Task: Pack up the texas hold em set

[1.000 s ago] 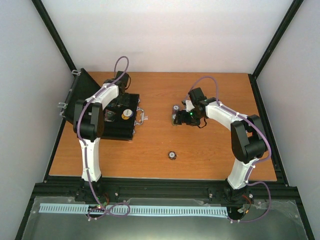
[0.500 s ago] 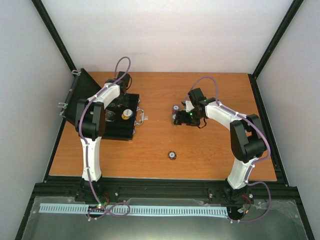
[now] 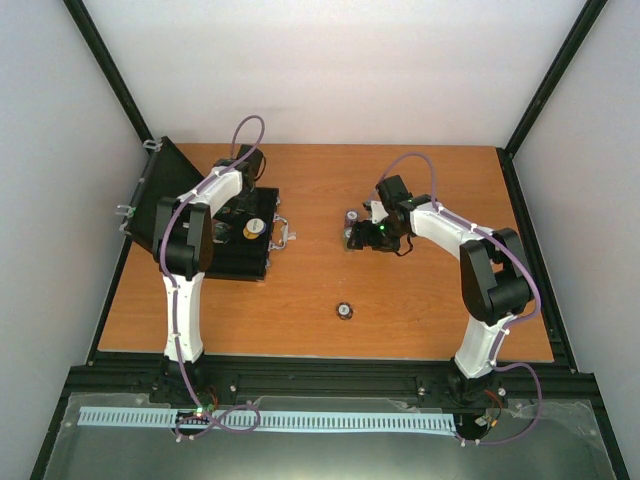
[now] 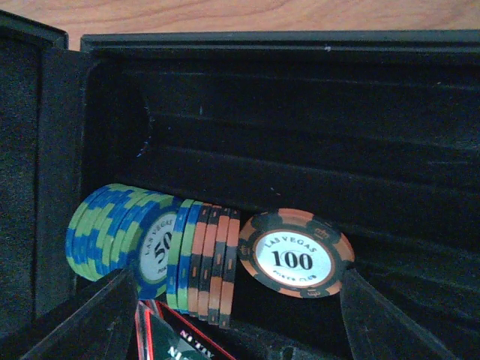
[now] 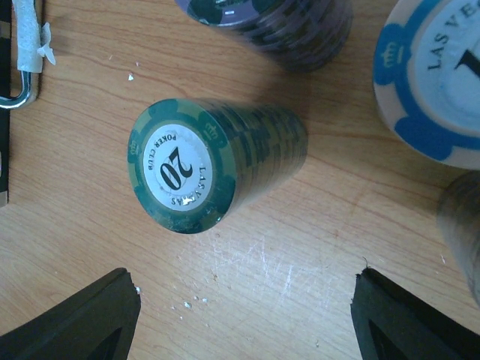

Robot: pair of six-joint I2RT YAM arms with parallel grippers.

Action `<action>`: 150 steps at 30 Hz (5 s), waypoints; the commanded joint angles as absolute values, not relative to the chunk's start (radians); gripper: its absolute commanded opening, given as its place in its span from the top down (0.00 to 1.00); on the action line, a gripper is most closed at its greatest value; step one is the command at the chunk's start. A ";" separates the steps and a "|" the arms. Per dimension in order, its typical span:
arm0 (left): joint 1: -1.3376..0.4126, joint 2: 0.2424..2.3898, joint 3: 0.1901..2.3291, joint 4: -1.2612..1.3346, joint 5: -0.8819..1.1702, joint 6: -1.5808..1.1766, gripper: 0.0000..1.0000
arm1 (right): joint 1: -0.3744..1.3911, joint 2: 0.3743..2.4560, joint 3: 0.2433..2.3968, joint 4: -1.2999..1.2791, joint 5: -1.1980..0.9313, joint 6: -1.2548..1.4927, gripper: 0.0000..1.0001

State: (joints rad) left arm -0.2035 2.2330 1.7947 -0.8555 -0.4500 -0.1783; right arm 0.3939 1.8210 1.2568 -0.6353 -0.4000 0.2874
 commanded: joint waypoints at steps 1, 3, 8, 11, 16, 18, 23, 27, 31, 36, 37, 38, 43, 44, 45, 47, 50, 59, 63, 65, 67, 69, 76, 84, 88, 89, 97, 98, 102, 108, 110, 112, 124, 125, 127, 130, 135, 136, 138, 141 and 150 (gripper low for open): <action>-0.207 2.229 1.839 -0.878 -0.505 -0.166 0.23 | 0.388 1.832 1.277 -0.634 -0.398 0.275 0.21; -0.207 2.226 1.839 -0.880 -0.523 -0.169 0.23 | 0.387 1.832 1.276 -0.634 -0.397 0.275 0.21; -0.207 2.223 1.840 -0.886 -0.567 -0.173 0.23 | 0.388 1.830 1.274 -0.635 -0.397 0.270 0.21; -0.206 2.226 1.842 -0.888 -0.570 -0.176 0.23 | 0.387 1.829 1.275 -0.636 -0.397 0.269 0.21; -0.207 2.204 1.838 -0.882 -0.524 -0.175 0.23 | 0.388 1.829 1.274 -0.637 -0.397 0.267 0.21; -0.207 2.183 1.831 -0.875 -0.490 -0.173 0.23 | 0.388 1.830 1.275 -0.637 -0.396 0.267 0.21; -0.207 2.164 1.823 -0.868 -0.423 -0.166 0.23 | 0.388 1.833 1.277 -0.634 -0.399 0.268 0.21; -0.207 2.192 1.837 -0.874 -0.398 -0.163 0.22 | 0.387 1.837 1.282 -0.635 -0.400 0.268 0.21; -0.208 2.230 1.864 -0.887 -0.392 -0.161 0.22 | 0.387 1.841 1.287 -0.640 -0.398 0.265 0.21; -0.220 2.258 1.894 -0.898 -0.404 -0.160 0.22 | 0.388 1.844 1.291 -0.645 -0.396 0.262 0.21; -0.223 2.261 1.898 -0.898 -0.407 -0.158 0.22 | 0.388 1.845 1.291 -0.645 -0.396 0.262 0.21; -0.223 2.267 1.904 -0.901 -0.412 -0.158 0.22 | 0.388 1.846 1.293 -0.645 -0.396 0.263 0.21; -0.225 2.284 1.912 -0.911 -0.441 -0.159 0.22 | 0.388 1.853 1.302 -0.648 -0.396 0.263 0.21; -0.225 2.285 1.909 -0.911 -0.448 -0.160 0.22 | 0.388 1.854 1.304 -0.647 -0.396 0.265 0.21; -0.225 2.286 1.906 -0.910 -0.453 -0.158 0.22 | 0.388 1.855 1.306 -0.648 -0.397 0.265 0.21; -0.225 2.290 1.902 -0.909 -0.461 -0.158 0.22 | 0.388 1.857 1.306 -0.647 -0.399 0.267 0.21; -0.225 2.303 1.903 -0.910 -0.475 -0.158 0.22 | 0.388 1.858 1.308 -0.650 -0.399 0.267 0.21; -0.225 2.319 1.908 -0.914 -0.517 -0.156 0.19 | 0.388 1.855 1.308 -0.657 -0.392 0.268 0.21; -0.226 2.298 1.897 -0.907 -0.538 -0.153 0.19 | 0.388 1.852 1.306 -0.651 -0.396 0.273 0.21; -0.226 2.301 1.894 -0.906 -0.548 -0.154 0.19 | 0.388 1.852 1.305 -0.651 -0.398 0.274 0.21; -0.225 2.304 1.891 -0.909 -0.568 -0.157 0.19 | 0.388 1.850 1.307 -0.652 -0.399 0.272 0.21; -0.225 2.301 1.888 -0.909 -0.591 -0.159 0.19 | 0.388 1.848 1.307 -0.654 -0.397 0.270 0.21; -0.225 2.294 1.888 -0.912 -0.629 -0.161 0.19 | 0.387 1.835 1.294 -0.654 -0.395 0.268 0.21; -0.225 2.267 1.878 -0.908 -0.646 -0.155 0.18 | 0.388 1.827 1.283 -0.651 -0.397 0.265 0.21; -0.225 2.251 1.868 -0.905 -0.659 -0.154 0.18 | 0.388 1.827 1.282 -0.648 -0.397 0.265 0.21; -0.225 2.246 1.866 -0.903 -0.665 -0.151 0.18 | 0.388 1.827 1.281 -0.647 -0.397 0.264 0.21; -0.225 2.225 1.864 -0.908 -0.682 -0.156 0.17 | 0.388 1.824 1.269 -0.640 -0.399 0.264 0.21; -0.225 2.222 1.864 -0.909 -0.684 -0.156 0.17 | 0.388 1.824 1.268 -0.640 -0.398 0.264 0.21; -0.225 2.221 1.862 -0.912 -0.696 -0.154 0.16 | 0.388 1.822 1.267 -0.637 -0.400 0.262 0.21; -0.225 2.239 1.859 -0.938 -0.723 -0.164 0.15 | 0.387 1.824 1.266 -0.638 -0.400 0.255 0.21; -0.225 2.239 1.852 -0.937 -0.730 -0.164 0.15 | 0.388 1.823 1.267 -0.640 -0.397 0.253 0.21; -0.225 2.237 1.853 -0.937 -0.737 -0.164 0.14 | 0.387 1.822 1.266 -0.641 -0.397 0.250 0.21; -0.206 2.237 1.844 -0.950 -0.754 -0.170 0.11 | 0.388 1.824 1.262 -0.644 -0.390 0.241 0.21; -0.203 2.236 1.843 -0.950 -0.756 -0.171 0.10 | 0.388 1.824 1.262 -0.645 -0.390 0.241 0.21; -0.197 2.235 1.842 -0.953 -0.756 -0.173 0.09 | 0.388 1.825 1.264 -0.644 -0.390 0.239 0.21; -0.191 2.232 1.842 -0.951 -0.749 -0.175 0.09 | 0.388 1.827 1.264 -0.644 -0.391 0.239 0.21; -0.190 2.204 1.839 -0.938 -0.704 -0.167 0.06 | 0.388 1.829 1.269 -0.647 -0.390 0.234 0.21; -0.190 2.193 1.836 -0.931 -0.683 -0.162 0.06 | 0.388 1.829 1.270 -0.647 -0.390 0.234 0.21; -0.190 2.163 1.824 -0.906 -0.644 -0.152 0.04 | 0.388 1.830 1.272 -0.647 -0.390 0.232 0.21; -0.191 2.119 1.813 -0.882 -0.584 -0.132 0.00 | 0.388 1.829 1.276 -0.647 -0.388 0.230 0.20; -0.191 2.019 1.807 -0.866 -0.436 -0.122 0.00 | 0.388 1.831 1.289 -0.649 -0.388 0.230 0.16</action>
